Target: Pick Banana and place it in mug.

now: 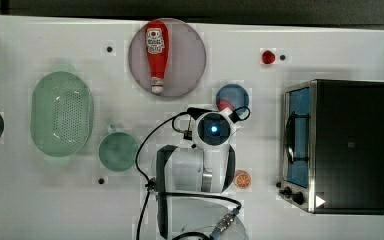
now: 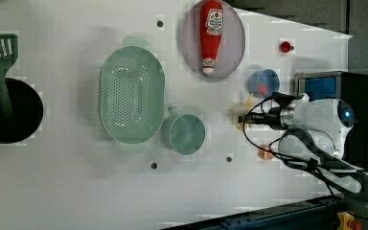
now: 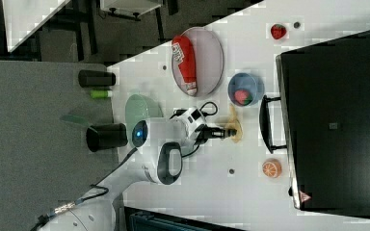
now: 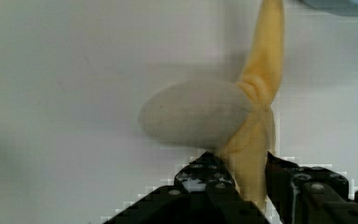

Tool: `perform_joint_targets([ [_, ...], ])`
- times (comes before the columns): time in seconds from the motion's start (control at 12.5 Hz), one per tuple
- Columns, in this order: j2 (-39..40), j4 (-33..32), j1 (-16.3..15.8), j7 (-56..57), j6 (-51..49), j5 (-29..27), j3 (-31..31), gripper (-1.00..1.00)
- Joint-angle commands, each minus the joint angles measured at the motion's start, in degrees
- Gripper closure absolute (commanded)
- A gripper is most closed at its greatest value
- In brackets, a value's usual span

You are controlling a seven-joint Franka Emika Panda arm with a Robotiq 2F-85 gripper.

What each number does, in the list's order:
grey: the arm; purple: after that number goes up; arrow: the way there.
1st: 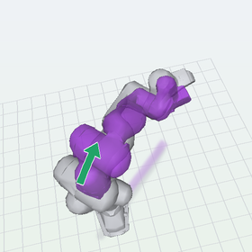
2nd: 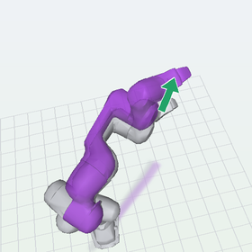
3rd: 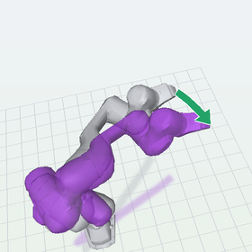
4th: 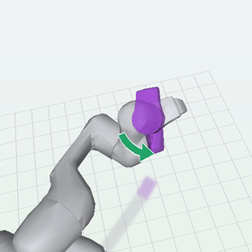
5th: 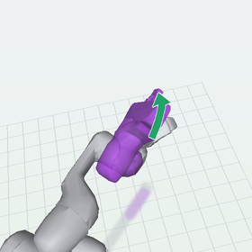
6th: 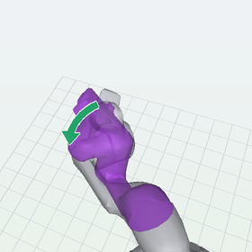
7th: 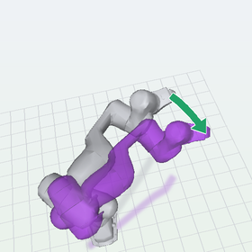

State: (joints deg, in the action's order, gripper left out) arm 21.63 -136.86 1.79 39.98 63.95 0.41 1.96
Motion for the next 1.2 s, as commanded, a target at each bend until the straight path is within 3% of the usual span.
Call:
perform_joint_targets([
  [0.08,-5.92,-0.88,-0.82,2.73,0.25,-0.02,0.11,0.40],
  [0.32,-14.96,-0.68,-1.11,2.11,-3.78,-0.03,-0.78,0.40],
  [0.64,-25.86,2.04,-2.07,-6.88,-24.16,-0.03,-4.51,0.40],
  [0.88,-30.40,5.71,-2.71,-14.67,-35.22,-0.04,-9.10,0.40],
  [1.2,-32.88,8.25,-3.40,-25.43,-38.97,-1.56,-15.66,0.40],
])
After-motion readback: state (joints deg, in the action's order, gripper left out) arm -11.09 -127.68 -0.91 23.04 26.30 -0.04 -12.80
